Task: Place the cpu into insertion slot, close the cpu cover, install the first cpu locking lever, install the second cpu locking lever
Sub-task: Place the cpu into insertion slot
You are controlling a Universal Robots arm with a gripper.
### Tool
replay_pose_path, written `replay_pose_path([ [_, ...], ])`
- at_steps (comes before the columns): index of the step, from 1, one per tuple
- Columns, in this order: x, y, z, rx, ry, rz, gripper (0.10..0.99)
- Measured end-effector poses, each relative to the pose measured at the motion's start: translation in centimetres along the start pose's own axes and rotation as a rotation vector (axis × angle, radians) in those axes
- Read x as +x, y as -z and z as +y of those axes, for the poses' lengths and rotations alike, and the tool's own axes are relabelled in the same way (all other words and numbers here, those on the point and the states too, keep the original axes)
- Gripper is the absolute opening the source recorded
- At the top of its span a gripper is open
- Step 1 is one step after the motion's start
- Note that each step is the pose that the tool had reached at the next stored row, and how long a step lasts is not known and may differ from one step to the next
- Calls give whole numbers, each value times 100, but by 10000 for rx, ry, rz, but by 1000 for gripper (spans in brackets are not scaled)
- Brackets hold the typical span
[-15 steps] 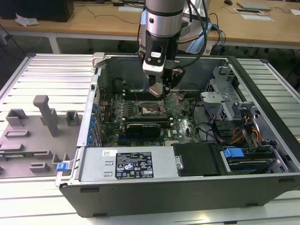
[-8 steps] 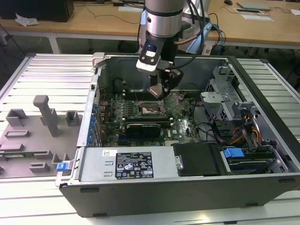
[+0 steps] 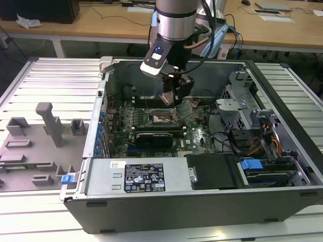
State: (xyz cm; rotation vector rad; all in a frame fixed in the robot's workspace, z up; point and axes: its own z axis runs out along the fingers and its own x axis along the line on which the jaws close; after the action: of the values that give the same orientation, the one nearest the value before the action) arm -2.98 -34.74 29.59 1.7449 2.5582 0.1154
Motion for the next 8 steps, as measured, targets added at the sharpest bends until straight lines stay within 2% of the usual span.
replay_pose_path([
  [4,0,-5,0,-6,-858,-74,541],
  [8,0,-25,-2,-14,-2221,-192,541],
])
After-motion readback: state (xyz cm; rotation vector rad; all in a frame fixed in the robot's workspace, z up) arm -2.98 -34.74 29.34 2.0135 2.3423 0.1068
